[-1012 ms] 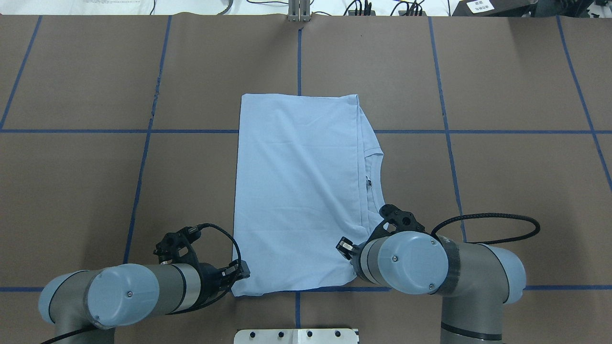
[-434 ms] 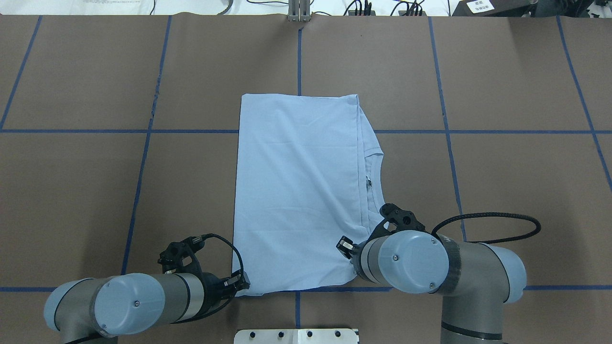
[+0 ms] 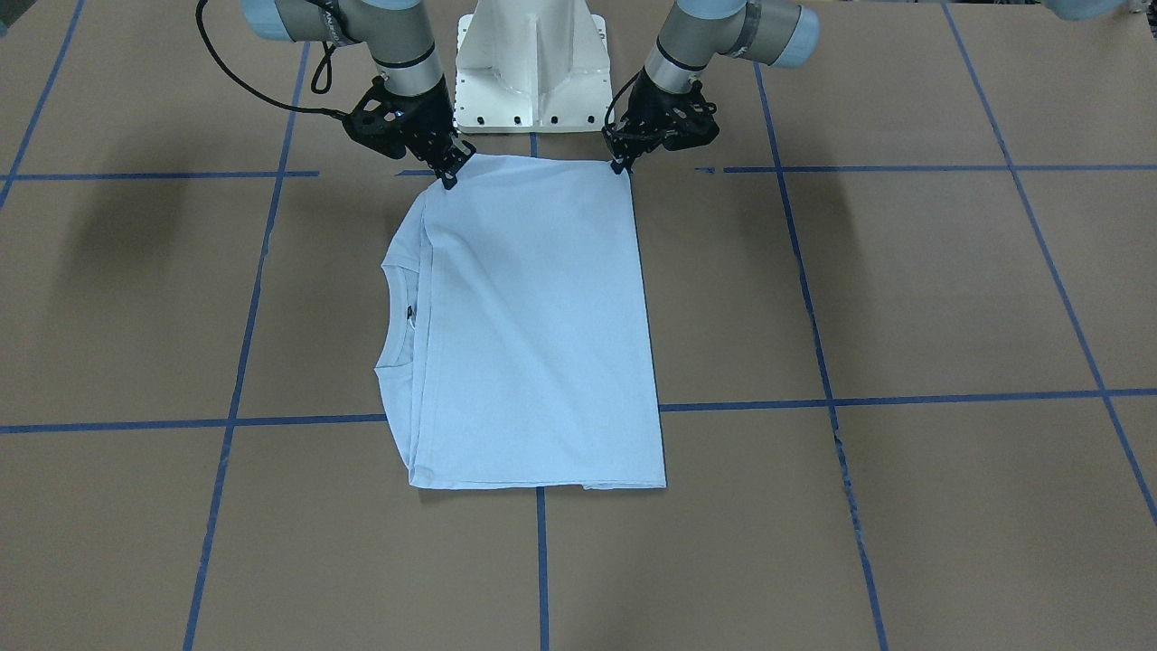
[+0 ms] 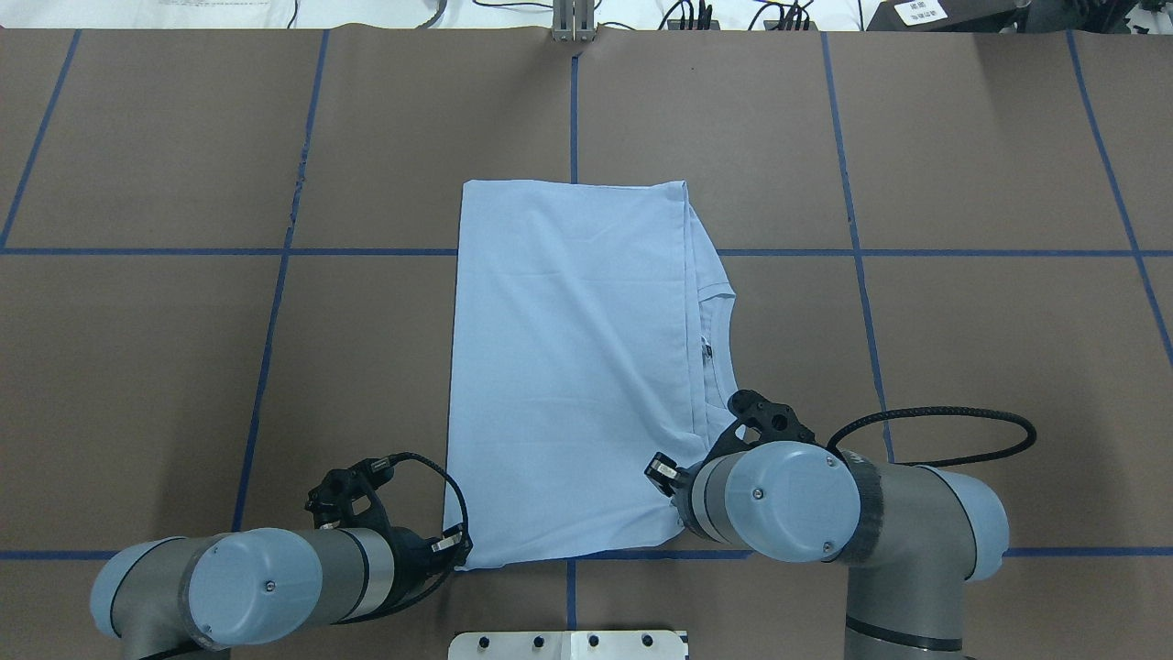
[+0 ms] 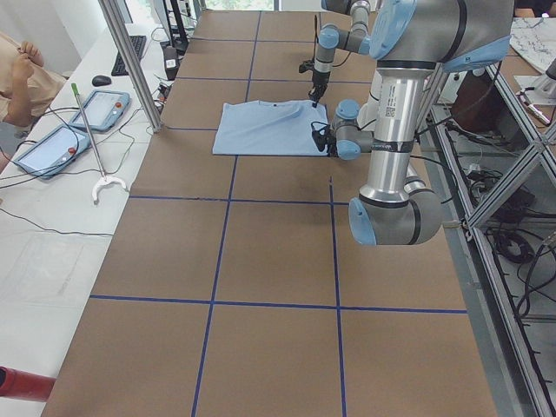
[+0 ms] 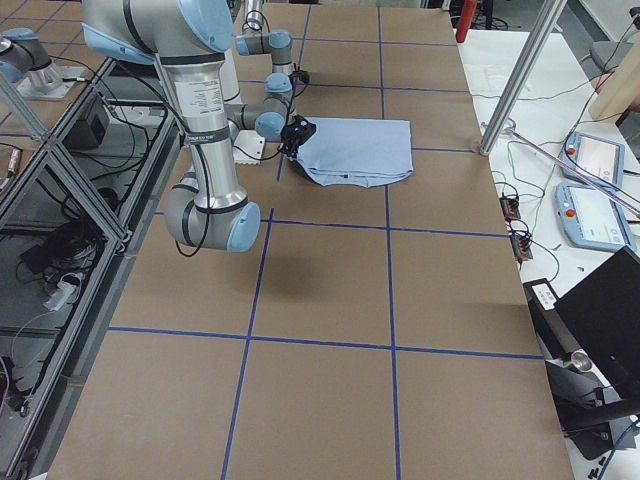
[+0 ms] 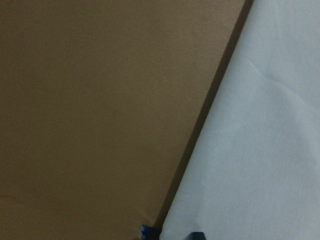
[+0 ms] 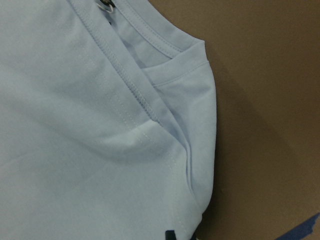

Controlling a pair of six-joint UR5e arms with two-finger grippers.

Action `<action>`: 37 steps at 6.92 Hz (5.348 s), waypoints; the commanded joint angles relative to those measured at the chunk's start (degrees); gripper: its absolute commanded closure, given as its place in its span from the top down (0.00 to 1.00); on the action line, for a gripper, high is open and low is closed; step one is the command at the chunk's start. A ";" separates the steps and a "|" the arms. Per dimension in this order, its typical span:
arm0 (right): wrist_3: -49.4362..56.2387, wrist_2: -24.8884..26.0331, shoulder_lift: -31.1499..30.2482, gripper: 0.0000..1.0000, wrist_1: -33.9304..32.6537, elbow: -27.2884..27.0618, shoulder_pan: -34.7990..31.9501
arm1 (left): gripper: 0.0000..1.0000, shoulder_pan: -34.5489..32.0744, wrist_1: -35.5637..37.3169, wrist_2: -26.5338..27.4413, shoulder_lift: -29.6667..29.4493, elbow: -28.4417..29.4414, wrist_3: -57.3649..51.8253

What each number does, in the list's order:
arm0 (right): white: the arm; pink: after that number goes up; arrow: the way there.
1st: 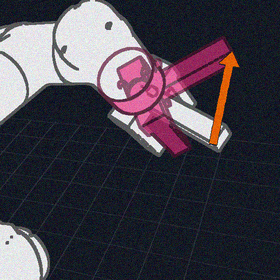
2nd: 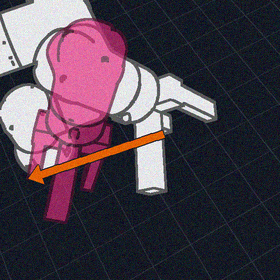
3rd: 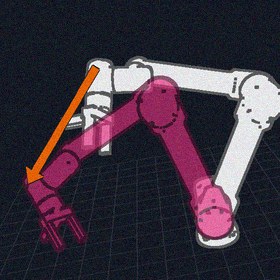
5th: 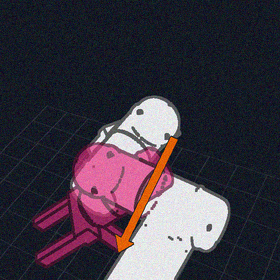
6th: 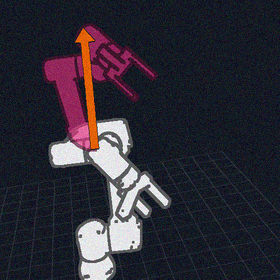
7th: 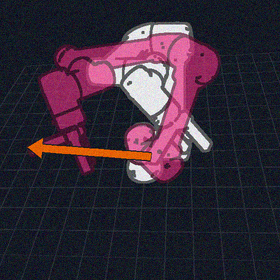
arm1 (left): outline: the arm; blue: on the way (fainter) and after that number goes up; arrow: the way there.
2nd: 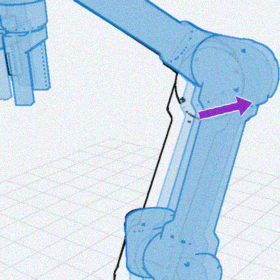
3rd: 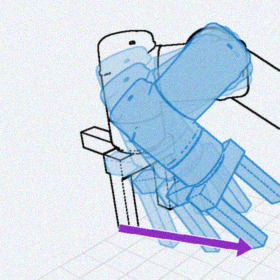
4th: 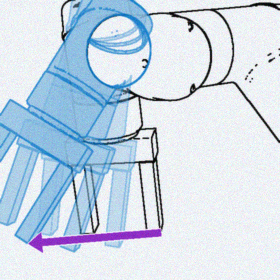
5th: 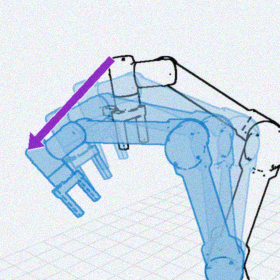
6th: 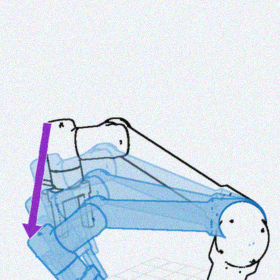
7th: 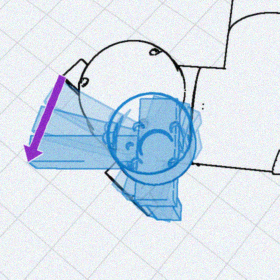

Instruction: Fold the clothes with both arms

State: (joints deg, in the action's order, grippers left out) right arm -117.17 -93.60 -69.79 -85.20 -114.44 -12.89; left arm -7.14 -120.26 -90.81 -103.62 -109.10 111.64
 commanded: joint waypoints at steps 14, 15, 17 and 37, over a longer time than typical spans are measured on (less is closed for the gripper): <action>4.49 -10.80 16.94 0.00 6.75 20.69 -24.72 | 0.00 -27.13 5.34 -4.29 -15.55 6.92 -14.08; 4.58 -11.60 18.88 0.00 11.85 27.45 -26.03 | 0.00 -28.71 1.56 -4.29 -17.12 12.54 -14.43; 12.60 -14.77 26.77 0.37 18.90 45.44 -29.11 | 0.33 -33.01 -3.81 -3.42 -25.96 31.46 -20.99; 103.01 -44.57 -19.34 1.00 7.18 28.85 -71.67 | 1.00 -80.75 24.45 -46.39 7.29 13.40 -108.21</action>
State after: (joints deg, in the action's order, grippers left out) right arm -14.49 -138.34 -90.18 -75.12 -84.43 -85.87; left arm -87.84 -96.26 -137.38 -97.01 -94.39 3.25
